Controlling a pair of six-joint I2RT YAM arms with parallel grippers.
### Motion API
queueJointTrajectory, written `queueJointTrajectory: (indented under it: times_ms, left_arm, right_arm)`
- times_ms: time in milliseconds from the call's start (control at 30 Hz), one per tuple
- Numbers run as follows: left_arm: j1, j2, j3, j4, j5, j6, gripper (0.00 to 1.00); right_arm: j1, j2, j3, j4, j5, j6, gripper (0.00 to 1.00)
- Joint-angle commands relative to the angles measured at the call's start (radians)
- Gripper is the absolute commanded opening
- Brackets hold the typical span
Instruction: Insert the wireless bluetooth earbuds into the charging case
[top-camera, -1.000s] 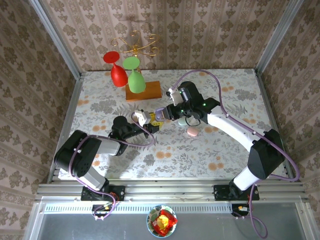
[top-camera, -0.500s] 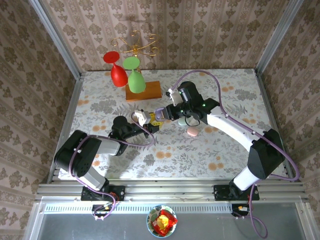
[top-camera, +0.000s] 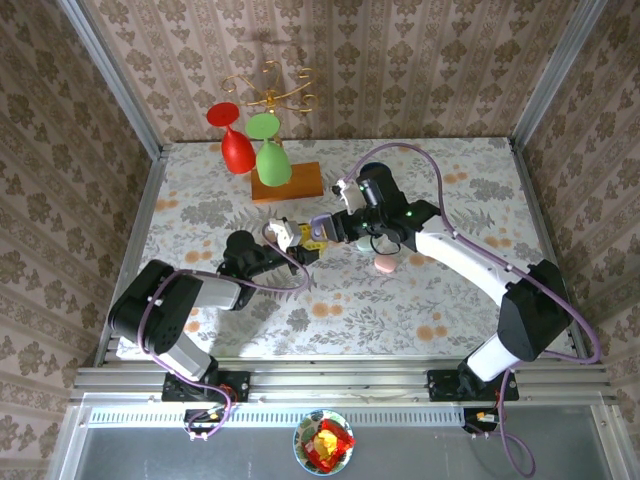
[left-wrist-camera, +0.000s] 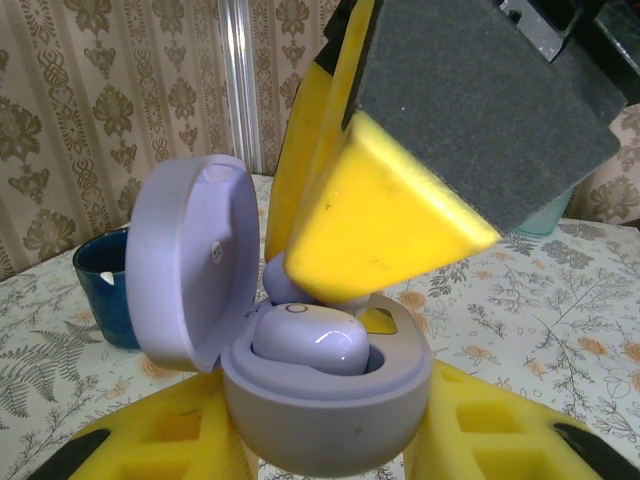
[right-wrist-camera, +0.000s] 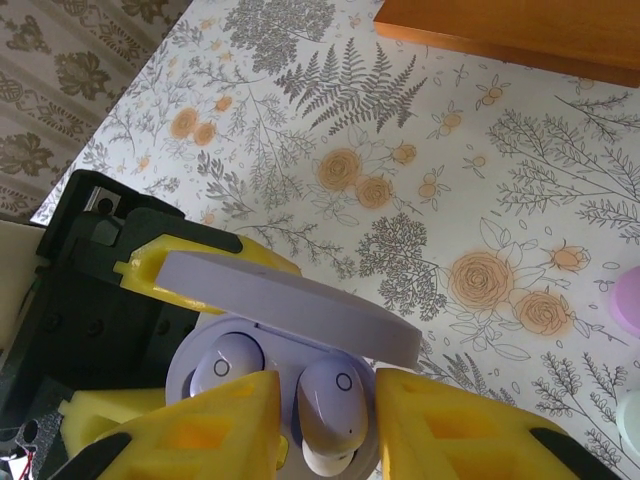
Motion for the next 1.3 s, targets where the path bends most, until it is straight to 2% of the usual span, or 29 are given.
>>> queueJointTrajectory:
  times_ms: [0, 267, 733, 1267]
  left_arm:
    - [-0.005, -0.012, 0.024, 0.039, 0.011, -0.016, 0.35]
    - [0.001, -0.023, 0.028, 0.039, 0.013, -0.023, 0.35]
    - [0.003, -0.020, 0.021, 0.039, 0.010, -0.022, 0.35]
    - [0.001, -0.024, 0.028, 0.040, 0.020, -0.026, 0.35]
  right_arm:
    - [0.004, -0.041, -0.025, 0.006, -0.008, -0.008, 0.32]
    - [0.004, -0.059, -0.043, 0.003, 0.003, -0.007, 0.37]
    - [0.002, -0.078, -0.052, -0.001, 0.000, -0.007, 0.35]
    - [0.002, -0.032, -0.019, -0.014, -0.018, -0.014, 0.16]
